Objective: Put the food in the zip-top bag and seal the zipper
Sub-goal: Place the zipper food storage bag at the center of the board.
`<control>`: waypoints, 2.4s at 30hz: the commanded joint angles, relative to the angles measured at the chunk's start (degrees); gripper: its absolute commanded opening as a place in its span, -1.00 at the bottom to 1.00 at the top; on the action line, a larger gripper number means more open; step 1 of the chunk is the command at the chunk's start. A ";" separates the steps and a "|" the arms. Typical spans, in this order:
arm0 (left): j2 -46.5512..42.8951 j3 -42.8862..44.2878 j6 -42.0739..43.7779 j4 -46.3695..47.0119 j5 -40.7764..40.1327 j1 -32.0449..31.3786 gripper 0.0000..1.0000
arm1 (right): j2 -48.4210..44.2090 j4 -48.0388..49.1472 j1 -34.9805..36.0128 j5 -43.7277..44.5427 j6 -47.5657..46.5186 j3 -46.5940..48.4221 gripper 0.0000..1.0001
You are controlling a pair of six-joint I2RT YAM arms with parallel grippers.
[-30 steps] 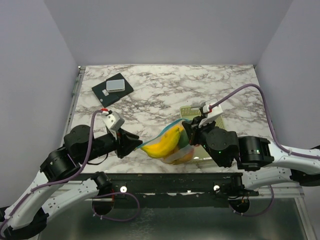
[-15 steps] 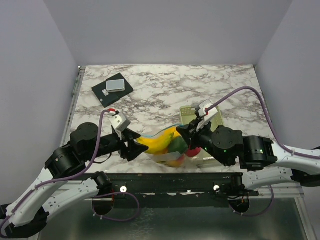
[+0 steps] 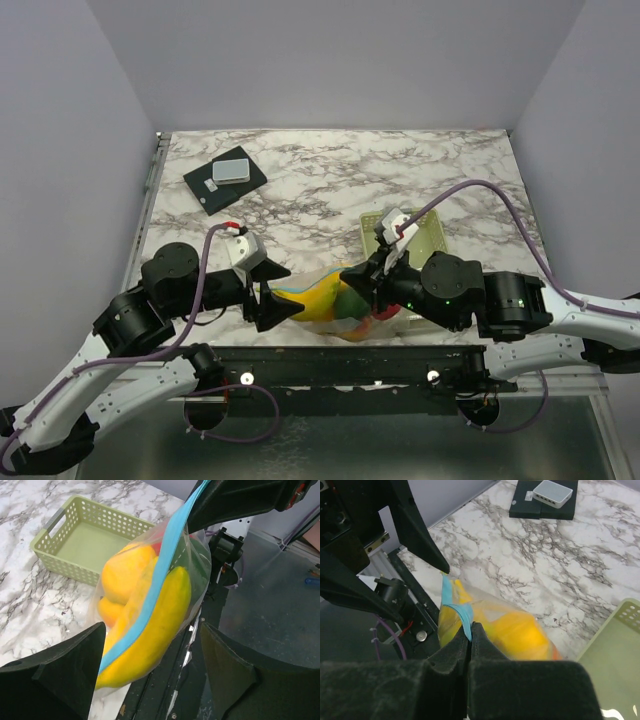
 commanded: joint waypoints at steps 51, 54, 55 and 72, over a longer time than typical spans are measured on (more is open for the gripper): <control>7.46 1.66 3.04 3.86 -5.22 -0.26 -1.00 | -0.84 -3.56 0.00 2.33 2.76 1.36 -0.72; 8.87 2.36 3.09 4.43 -8.82 -0.26 -1.00 | -0.39 -6.19 0.01 6.52 4.13 1.16 -0.34; 9.34 2.63 3.05 4.51 -9.97 -0.30 -1.00 | -0.45 -6.84 0.01 7.76 4.47 0.93 -0.24; 24.38 8.75 10.76 9.70 -36.31 -0.17 -1.00 | -5.66 -12.85 0.03 21.05 10.74 -3.04 0.26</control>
